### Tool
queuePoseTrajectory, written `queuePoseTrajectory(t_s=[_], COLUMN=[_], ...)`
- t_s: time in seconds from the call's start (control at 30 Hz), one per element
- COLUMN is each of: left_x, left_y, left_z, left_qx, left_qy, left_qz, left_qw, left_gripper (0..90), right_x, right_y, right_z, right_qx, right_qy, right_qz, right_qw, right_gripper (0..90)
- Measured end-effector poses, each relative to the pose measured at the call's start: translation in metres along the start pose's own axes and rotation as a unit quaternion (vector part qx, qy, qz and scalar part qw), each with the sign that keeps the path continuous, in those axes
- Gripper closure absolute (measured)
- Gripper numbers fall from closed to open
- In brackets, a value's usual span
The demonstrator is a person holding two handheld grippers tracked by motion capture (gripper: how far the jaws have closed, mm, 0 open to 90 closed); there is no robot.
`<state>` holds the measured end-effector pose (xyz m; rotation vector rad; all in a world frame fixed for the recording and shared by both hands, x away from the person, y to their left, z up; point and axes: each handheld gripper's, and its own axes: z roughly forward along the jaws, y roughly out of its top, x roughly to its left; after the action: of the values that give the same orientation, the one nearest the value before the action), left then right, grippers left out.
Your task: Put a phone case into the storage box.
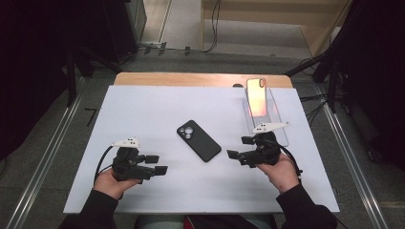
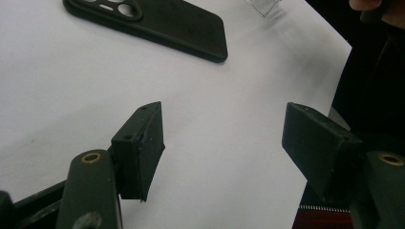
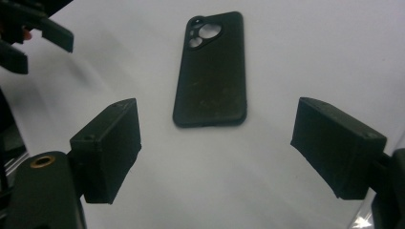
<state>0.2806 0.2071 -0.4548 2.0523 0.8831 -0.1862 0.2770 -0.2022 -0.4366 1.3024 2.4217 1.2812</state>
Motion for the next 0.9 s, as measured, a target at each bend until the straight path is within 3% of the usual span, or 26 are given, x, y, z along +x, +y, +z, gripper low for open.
queuePoseTrajectory(t_s=[0.13,0.33,0.4,0.63,0.9], left_x=[0.000,-0.001,0.000,0.000,0.000], left_y=[0.000,0.001,0.000,0.000,-0.001], left_z=[-0.001,-0.001,-0.001,-0.002,-0.002], left_qx=[0.000,-0.001,0.000,0.000,0.001], left_qy=[0.001,-0.001,0.000,0.000,0.002], left_qz=[-0.002,-0.004,-0.003,-0.003,-0.002], left_qw=[1.0000,1.0000,1.0000,1.0000,1.0000], left_gripper=[30.8,30.8,30.8,30.8,30.8], right_x=[-0.001,-0.003,-0.003,0.000,0.001], right_y=[0.010,0.022,0.026,0.039,0.051], right_z=[0.003,0.014,0.017,0.032,0.044], right_qx=[-0.005,-0.003,-0.013,0.001,-0.002], right_qy=[-0.008,0.000,-0.002,-0.010,-0.018], right_qz=[-0.001,-0.002,-0.006,-0.010,-0.014], right_qw=[1.0000,1.0000,0.9999,0.9999,0.9997], right_gripper=[15.1,0.0,0.0,0.0,0.0])
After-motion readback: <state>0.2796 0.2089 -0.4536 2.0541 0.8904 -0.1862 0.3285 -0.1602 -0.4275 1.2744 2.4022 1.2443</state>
